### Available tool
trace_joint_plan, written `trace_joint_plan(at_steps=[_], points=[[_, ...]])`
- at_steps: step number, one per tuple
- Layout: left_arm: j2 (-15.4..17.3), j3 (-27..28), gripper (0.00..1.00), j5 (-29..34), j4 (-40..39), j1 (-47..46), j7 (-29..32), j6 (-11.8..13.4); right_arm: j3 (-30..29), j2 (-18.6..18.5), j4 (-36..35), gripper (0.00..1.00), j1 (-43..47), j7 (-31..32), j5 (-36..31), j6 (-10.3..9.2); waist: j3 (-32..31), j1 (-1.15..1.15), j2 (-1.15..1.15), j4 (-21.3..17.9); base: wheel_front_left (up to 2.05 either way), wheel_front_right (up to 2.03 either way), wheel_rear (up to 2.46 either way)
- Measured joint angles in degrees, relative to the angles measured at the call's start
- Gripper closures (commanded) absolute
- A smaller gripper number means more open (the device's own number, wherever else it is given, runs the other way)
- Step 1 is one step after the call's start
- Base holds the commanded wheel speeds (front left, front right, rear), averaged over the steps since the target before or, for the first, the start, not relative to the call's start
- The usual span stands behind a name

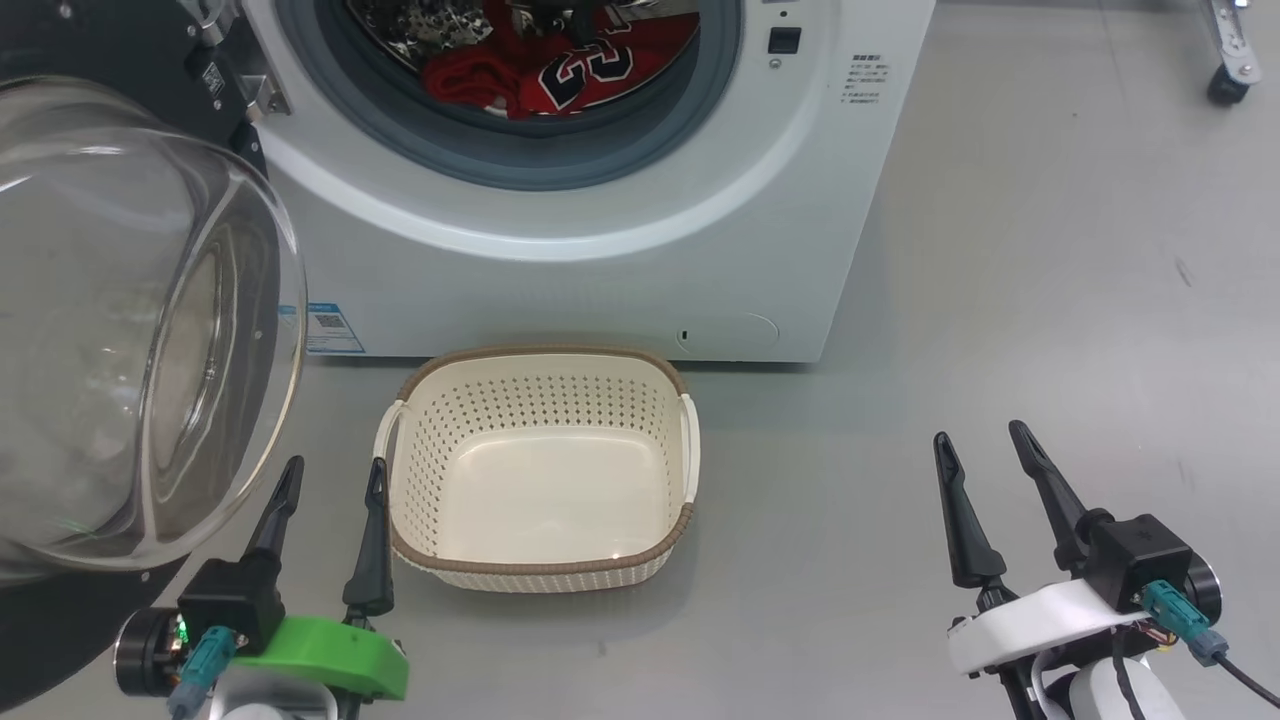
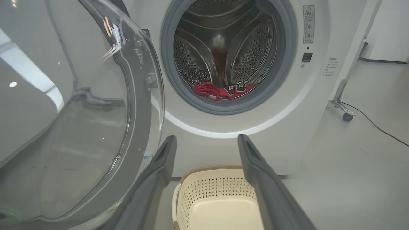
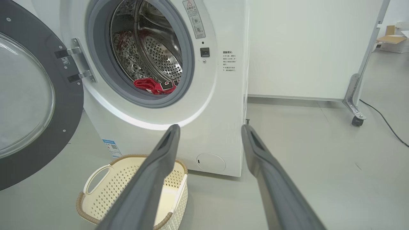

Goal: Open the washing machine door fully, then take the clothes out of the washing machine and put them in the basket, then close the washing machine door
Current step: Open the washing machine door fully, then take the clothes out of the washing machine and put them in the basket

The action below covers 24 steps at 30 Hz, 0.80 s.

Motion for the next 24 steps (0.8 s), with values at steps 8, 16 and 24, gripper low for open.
trace_joint_plan(at_steps=[8, 16, 24], points=[[0.0, -0.2, 0.00, 0.0, 0.0, 1.6, 0.0, 0.0, 0.3, 0.0, -0.1, 0.00, 0.1, 0.0, 1.4, -1.34, -1.0, 0.00, 0.00, -3.8, 0.00, 0.00, 0.00], [-0.1, -0.3, 0.00, 0.0, 0.2, 2.2, 0.0, 0.1, 0.7, 0.0, -0.4, 0.00, 1.3, 0.0, 1.4, -1.90, -2.2, 0.00, 0.00, -6.5, 0.00, 0.00, 0.00], [-0.2, -1.1, 0.00, 0.2, 0.5, 2.4, 0.0, 0.6, 0.6, 0.0, -1.0, 0.00, 2.6, 0.0, 1.5, -2.48, -3.2, 0.00, 0.00, -7.8, 0.00, 0.00, 0.00]])
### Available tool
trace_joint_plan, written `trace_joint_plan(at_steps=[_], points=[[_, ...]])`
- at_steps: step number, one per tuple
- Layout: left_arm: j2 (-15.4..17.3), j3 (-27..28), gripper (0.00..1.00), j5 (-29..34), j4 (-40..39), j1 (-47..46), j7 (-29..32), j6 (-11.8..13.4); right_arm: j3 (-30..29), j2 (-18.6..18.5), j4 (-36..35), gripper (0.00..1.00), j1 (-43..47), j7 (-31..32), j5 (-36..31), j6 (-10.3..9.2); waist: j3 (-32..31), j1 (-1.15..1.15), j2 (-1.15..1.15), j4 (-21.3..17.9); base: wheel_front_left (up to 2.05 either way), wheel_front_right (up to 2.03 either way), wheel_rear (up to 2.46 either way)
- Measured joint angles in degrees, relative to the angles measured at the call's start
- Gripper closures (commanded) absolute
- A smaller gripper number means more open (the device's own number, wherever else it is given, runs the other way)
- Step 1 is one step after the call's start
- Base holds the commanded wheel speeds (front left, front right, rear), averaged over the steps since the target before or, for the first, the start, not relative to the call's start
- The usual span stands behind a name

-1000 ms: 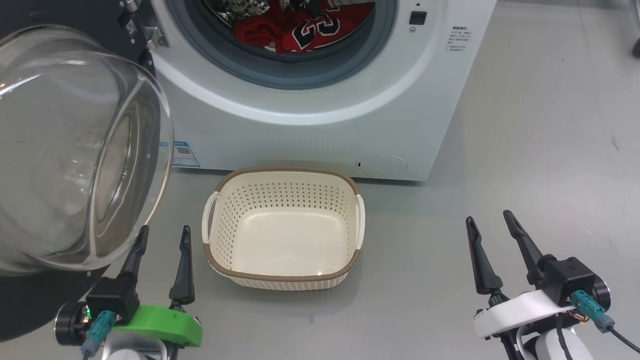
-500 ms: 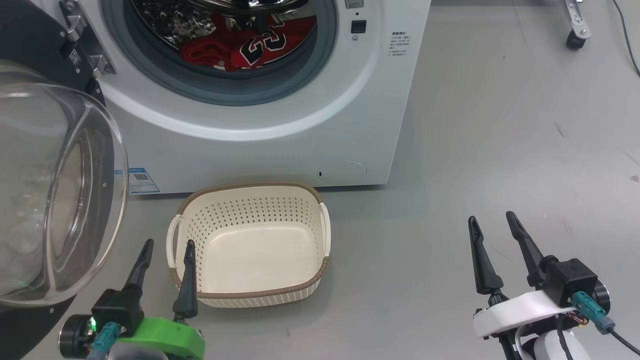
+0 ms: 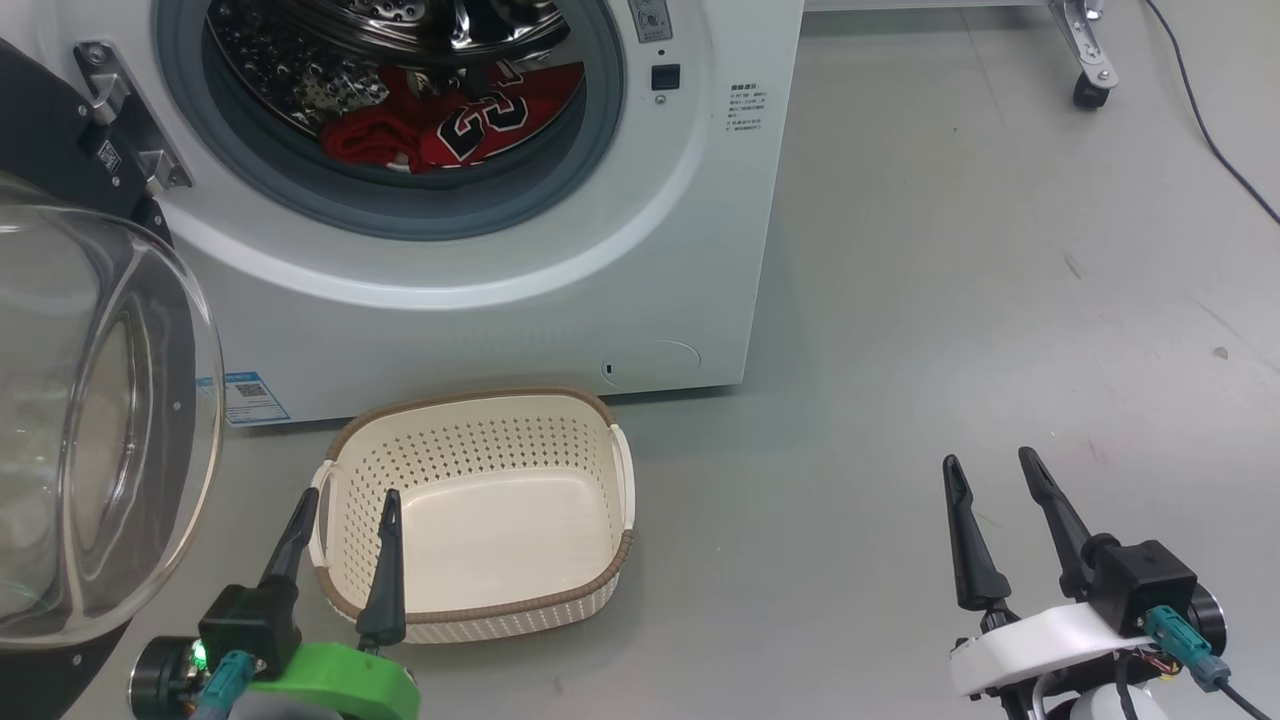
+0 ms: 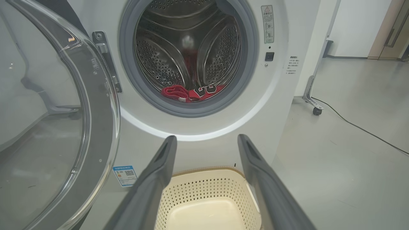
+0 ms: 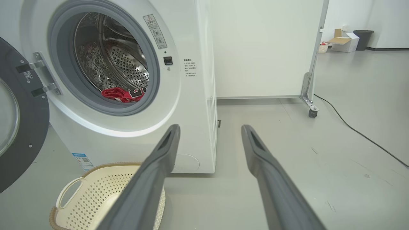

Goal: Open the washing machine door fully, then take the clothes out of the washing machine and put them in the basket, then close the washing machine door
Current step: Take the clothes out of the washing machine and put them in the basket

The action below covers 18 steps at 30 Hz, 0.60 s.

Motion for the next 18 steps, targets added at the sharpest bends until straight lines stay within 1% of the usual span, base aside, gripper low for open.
trace_joint_plan(at_steps=[5, 6, 8, 18], points=[[0.0, -0.3, 0.00, 0.5, 0.4, 0.0, 0.1, 0.5, 0.0, 0.0, -0.3, 0.00, 0.0, 0.0, 0.1, -0.05, -0.1, 0.00, 0.00, 0.0, 0.00, 0.00, 0.00], [0.0, -0.3, 0.00, 0.5, 0.5, 0.0, 0.1, 0.5, 0.0, 0.0, -0.3, 0.00, 0.0, 0.0, 0.1, -0.44, -0.2, 0.00, 0.00, 0.0, 0.00, 0.00, 0.00], [0.0, -0.4, 0.00, 0.5, 0.6, 0.0, 0.2, 0.5, 0.0, 0.0, -0.3, 0.00, 0.0, 0.0, 0.1, -0.51, -0.2, 0.00, 0.00, 0.1, 0.00, 0.00, 0.00], [-0.1, -1.0, 0.00, 0.8, 1.0, 0.3, 0.6, 0.7, 0.0, 0.0, -0.3, 0.00, 0.5, 0.0, 0.4, -0.54, -0.7, 0.00, 0.00, 0.6, 0.00, 0.00, 0.00]])
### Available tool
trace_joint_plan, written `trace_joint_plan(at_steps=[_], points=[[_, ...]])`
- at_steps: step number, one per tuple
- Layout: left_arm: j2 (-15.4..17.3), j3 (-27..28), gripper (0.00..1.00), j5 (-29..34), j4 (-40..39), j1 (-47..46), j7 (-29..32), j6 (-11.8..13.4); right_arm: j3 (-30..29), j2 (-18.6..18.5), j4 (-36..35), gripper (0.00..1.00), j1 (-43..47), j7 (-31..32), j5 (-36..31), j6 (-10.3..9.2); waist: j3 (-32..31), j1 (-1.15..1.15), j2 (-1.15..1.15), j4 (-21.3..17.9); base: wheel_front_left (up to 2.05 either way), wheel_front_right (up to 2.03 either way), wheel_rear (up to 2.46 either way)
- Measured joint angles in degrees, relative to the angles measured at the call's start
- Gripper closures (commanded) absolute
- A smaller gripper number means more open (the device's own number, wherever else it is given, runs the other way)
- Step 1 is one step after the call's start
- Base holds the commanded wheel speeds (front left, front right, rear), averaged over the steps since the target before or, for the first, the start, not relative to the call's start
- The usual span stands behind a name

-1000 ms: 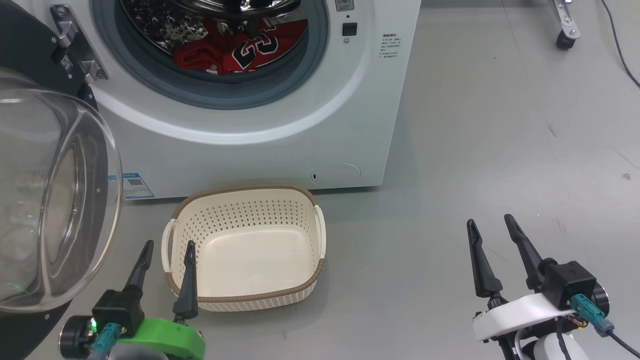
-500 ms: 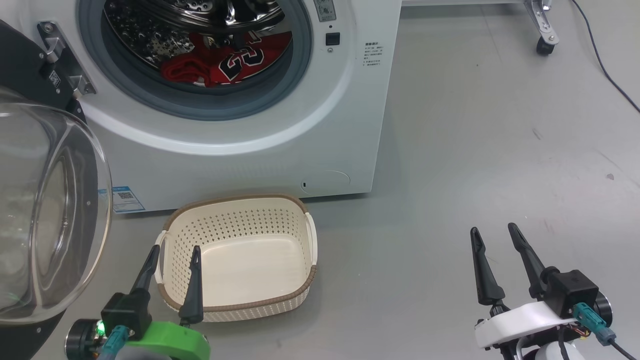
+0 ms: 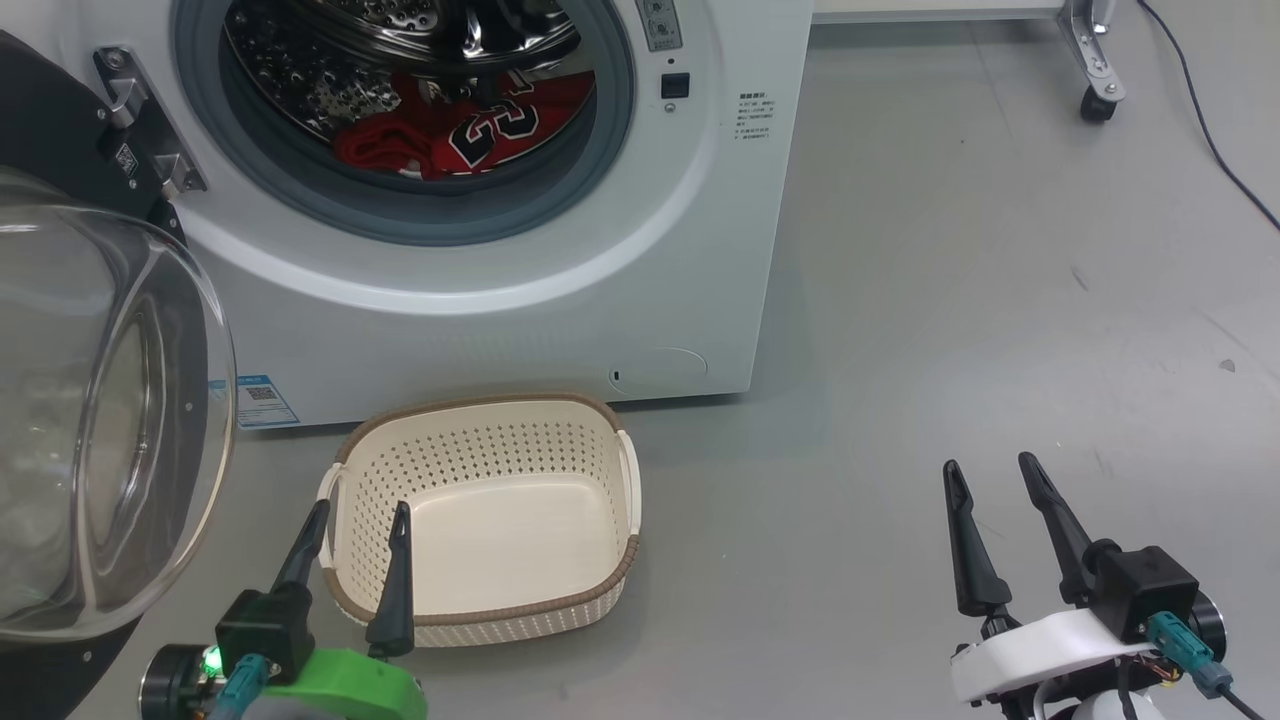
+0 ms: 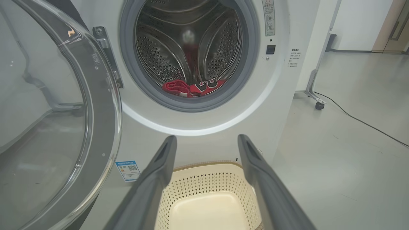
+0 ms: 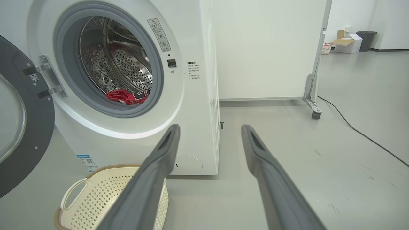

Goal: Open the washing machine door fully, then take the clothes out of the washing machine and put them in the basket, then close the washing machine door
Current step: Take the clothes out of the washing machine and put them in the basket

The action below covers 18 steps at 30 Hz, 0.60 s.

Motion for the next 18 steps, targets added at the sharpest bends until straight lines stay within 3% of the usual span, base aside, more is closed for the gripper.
trace_joint_plan(at_steps=[18], points=[[0.0, -0.3, 0.00, 0.1, -0.4, 0.0, 0.0, 0.5, 0.3, 0.0, 0.1, 0.00, 0.5, 0.0, 0.4, -0.42, -0.1, 0.00, 0.00, 0.6, 0.00, 0.00, 0.00]])
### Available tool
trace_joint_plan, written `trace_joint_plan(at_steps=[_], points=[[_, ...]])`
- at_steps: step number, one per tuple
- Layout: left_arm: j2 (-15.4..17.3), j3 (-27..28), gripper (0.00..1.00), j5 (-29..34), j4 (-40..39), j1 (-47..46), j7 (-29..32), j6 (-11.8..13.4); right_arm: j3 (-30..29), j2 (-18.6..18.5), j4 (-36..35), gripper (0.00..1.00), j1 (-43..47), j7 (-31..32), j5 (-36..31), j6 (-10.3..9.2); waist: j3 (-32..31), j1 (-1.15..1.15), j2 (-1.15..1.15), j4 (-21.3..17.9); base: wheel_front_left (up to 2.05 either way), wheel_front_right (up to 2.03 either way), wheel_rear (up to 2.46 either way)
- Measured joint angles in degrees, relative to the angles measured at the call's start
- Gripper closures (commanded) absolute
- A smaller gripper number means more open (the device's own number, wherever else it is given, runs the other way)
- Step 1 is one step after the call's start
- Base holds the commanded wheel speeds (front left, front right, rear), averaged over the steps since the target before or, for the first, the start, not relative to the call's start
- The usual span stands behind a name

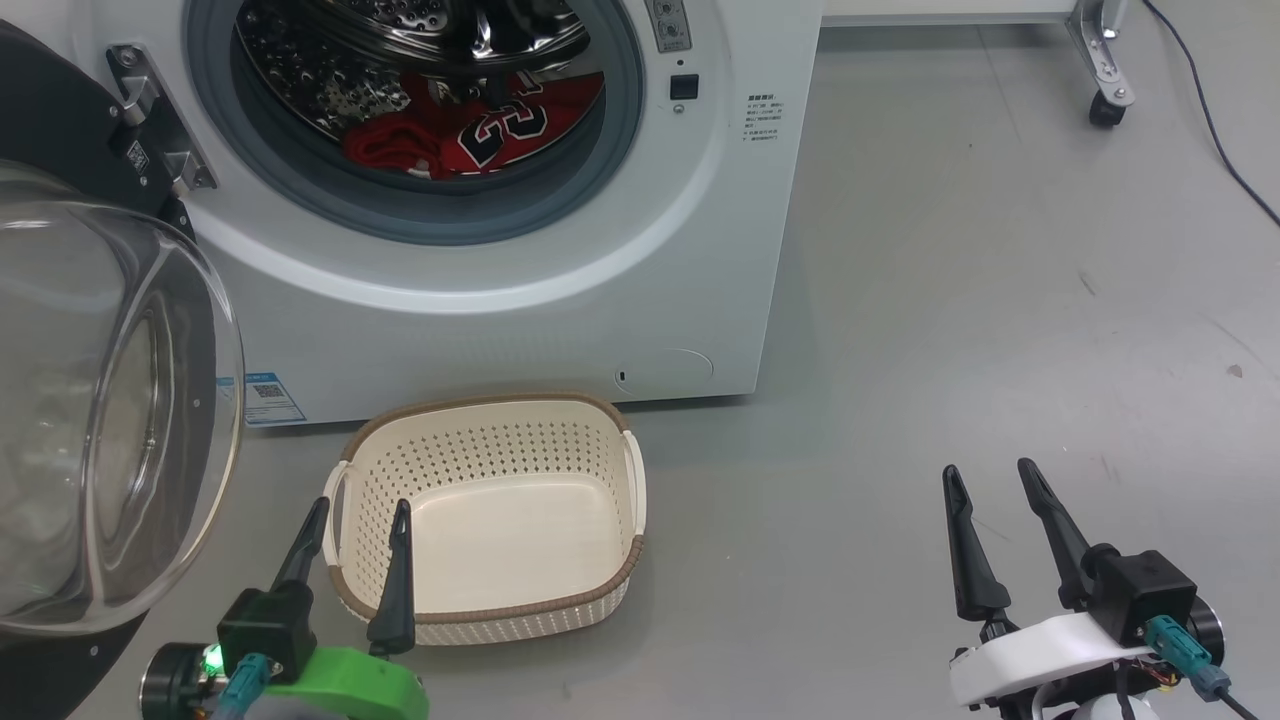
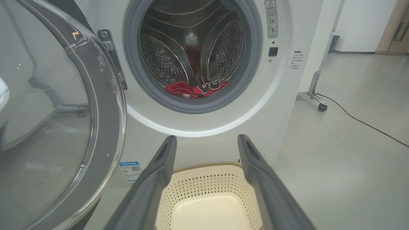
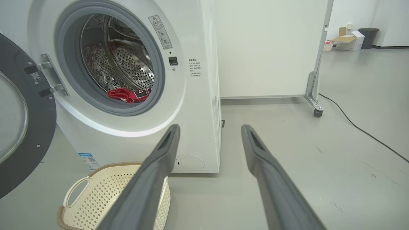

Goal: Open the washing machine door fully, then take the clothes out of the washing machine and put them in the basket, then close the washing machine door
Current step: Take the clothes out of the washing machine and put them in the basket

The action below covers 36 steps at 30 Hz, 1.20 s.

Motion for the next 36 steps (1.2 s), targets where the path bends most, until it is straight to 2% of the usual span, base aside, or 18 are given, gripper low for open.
trace_joint_plan(at_steps=[19, 36], points=[[0.0, -0.1, 0.00, 0.2, -1.0, 0.0, 0.0, 0.2, 0.3, 0.0, 1.0, 0.00, 0.0, 0.0, -0.5, -0.01, 0.1, 0.00, 0.00, 0.1, 0.20, -0.20, 0.00], [0.0, -0.1, 0.00, 0.3, -1.0, 0.0, -0.1, 0.3, 0.4, 0.0, 1.2, 0.00, 0.0, 0.0, -0.5, -0.01, 0.0, 0.00, 0.00, -0.1, 0.92, -0.92, 0.00]])
